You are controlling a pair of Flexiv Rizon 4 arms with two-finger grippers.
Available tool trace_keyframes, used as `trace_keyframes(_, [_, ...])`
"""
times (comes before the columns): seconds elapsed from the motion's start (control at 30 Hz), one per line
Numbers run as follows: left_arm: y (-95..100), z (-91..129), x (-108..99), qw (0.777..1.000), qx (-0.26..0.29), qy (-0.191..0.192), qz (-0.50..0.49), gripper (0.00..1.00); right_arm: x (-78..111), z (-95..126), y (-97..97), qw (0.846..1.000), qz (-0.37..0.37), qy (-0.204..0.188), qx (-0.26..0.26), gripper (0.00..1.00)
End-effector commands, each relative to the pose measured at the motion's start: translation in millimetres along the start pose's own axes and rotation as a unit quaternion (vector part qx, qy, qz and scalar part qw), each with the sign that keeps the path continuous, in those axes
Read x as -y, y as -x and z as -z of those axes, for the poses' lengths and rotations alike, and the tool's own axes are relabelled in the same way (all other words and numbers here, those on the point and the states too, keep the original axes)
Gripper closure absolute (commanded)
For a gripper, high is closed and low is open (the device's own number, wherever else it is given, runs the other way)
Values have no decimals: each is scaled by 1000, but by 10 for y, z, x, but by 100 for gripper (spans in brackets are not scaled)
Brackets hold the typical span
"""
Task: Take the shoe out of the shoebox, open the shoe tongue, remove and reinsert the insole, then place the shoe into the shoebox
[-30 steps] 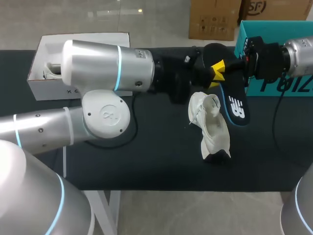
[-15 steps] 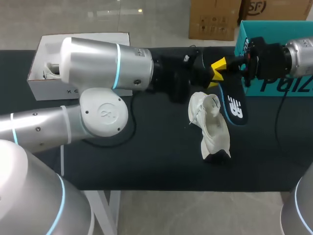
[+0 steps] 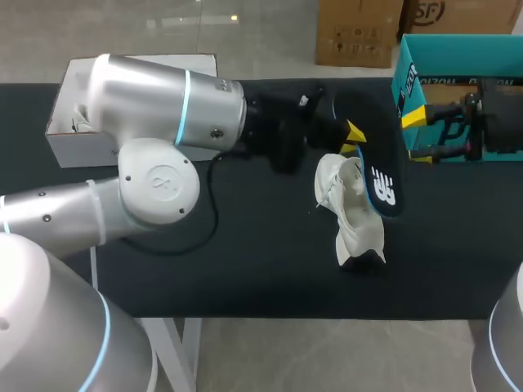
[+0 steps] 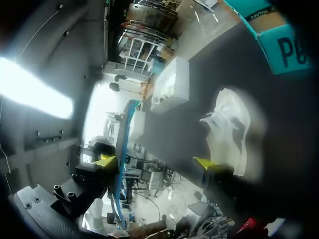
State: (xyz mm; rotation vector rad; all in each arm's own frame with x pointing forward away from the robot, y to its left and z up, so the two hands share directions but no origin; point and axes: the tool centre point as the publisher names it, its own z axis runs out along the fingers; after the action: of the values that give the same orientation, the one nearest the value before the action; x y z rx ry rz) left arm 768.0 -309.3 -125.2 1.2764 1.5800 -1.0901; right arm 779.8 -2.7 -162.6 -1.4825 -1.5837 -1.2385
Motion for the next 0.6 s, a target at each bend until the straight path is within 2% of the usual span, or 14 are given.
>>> trace_keyframes(0.03, [-62, 110, 21, 1000, -7, -9, -10, 100, 293, 283, -52, 991, 61, -56, 106, 0])
trace_keyframes(0.07, [-67, 136, 38, 1000, -10, -10, -10, 100, 332, 283, -31, 984, 100, -109, 97, 0])
trace_keyframes(0.13, [-72, 170, 59, 1000, -12, -12, -9, 100, 372, 276, 72, 981, 61, -142, 120, 0])
trace_keyframes(0.47, [-85, 256, 203, 999, -29, -40, 6, 100, 372, 276, 72, 981, 61, -142, 120, 0])
trace_keyframes(0.53, [-78, 258, 240, 998, -35, -49, 5, 100, 408, 360, 72, 974, 106, -147, 134, 0])
trace_keyframes(0.6, [-69, 265, 265, 998, -36, -55, 8, 100, 471, 489, 93, 964, 129, -154, 174, 0])
